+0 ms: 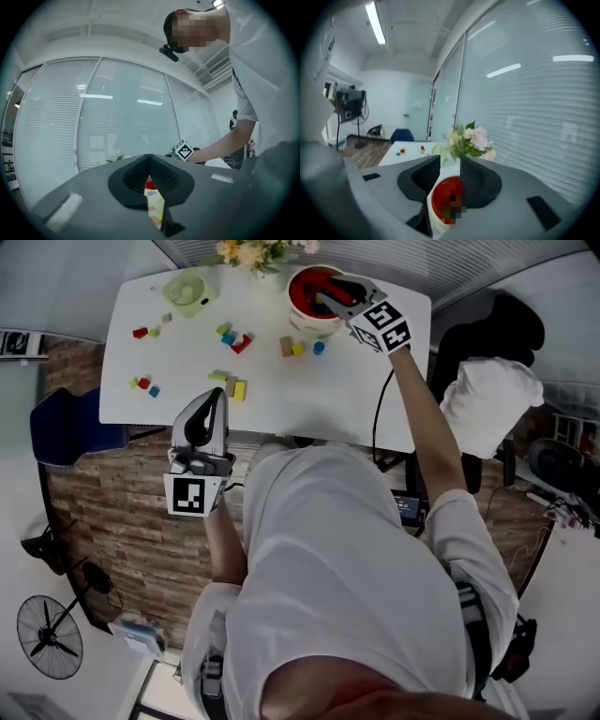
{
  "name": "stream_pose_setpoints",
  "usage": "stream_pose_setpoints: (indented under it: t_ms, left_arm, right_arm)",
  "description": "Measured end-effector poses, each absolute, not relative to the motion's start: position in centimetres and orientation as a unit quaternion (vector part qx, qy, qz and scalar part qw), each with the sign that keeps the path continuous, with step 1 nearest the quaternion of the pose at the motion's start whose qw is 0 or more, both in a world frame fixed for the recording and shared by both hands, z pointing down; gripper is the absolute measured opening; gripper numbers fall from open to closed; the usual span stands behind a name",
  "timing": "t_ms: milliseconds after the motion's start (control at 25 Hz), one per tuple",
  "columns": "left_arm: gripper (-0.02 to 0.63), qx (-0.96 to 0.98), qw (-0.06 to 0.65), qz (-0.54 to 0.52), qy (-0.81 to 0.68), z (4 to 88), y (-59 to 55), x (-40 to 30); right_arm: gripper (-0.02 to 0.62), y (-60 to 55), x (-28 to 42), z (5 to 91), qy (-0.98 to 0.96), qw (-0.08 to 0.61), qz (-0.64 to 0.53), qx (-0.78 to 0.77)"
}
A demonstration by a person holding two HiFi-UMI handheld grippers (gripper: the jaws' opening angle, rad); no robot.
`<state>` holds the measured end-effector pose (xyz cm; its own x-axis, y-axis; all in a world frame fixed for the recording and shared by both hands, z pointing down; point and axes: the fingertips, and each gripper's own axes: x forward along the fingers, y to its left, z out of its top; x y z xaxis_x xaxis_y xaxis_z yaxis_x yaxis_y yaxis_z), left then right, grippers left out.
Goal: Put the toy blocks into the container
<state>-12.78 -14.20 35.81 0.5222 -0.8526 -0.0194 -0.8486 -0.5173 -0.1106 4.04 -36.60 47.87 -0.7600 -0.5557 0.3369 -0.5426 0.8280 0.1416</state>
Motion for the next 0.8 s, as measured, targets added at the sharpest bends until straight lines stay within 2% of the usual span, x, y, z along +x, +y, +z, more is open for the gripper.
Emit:
stream_pose_setpoints:
  t_ms: [120, 160, 240, 480, 800]
  left_arm:
    - [-0.005, -0.882, 0.064, -0.018, 0.466, 35.3, -15.9, -11.0]
    - [-0.005, -0.885, 0.067, -0.018, 0.460, 35.2, -16.4, -10.4]
    - [-0.005, -0.890, 0.064, -0.011, 0.451, 35.0, -17.5, -9.3]
    - [-0.005, -0.900, 0.072, -0.006, 0.430, 34.3, -18.5, -5.5]
    - [-0.005, -0.904, 0.057, 0.012, 0.423, 33.2, -13.8, -1.2]
  right_arm:
    - [0.077, -33.4, 5.7, 42.6, -0.938, 0.058, -0.019, 0.340]
    - [0.027, -32.1, 6.4, 41.1, -0.934, 0.029, -0.024, 0.356]
    - [0.000, -29.5, 7.9, 39.0, -0.922, 0.000, -0.033, 0.385]
    - [0.000, -23.3, 12.2, 36.3, -0.895, -0.016, -0.029, 0.444]
    - [0.000, -17.7, 15.4, 35.4, -0.899, -0.003, -0.038, 0.436]
